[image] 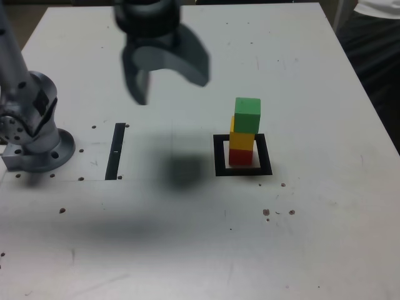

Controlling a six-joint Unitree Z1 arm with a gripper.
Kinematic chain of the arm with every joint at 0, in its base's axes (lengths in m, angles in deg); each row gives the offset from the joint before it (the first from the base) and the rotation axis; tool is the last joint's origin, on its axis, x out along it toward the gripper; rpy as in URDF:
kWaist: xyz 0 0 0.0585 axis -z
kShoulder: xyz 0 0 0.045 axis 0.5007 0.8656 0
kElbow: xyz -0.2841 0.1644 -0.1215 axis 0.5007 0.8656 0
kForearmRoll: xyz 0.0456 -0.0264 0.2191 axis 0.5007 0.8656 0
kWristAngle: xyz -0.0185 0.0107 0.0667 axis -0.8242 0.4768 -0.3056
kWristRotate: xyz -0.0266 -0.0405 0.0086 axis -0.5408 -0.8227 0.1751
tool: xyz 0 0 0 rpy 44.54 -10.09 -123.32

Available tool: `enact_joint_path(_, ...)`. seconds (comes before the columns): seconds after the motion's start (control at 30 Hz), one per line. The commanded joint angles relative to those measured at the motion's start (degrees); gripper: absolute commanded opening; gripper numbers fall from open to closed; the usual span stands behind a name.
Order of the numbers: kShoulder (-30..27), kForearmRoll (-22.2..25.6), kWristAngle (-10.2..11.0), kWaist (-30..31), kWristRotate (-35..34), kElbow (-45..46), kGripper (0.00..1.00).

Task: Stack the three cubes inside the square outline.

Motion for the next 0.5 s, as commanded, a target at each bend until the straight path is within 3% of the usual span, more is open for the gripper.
enact_joint_path(0.0, -1.66, -0.06, -0.51, -0.37, -0.24, 2.34, 1.0)
enact_joint_path(0.47, -7.32, -8.57, -5.07, -0.65, -0.57, 21.95, 1.0)
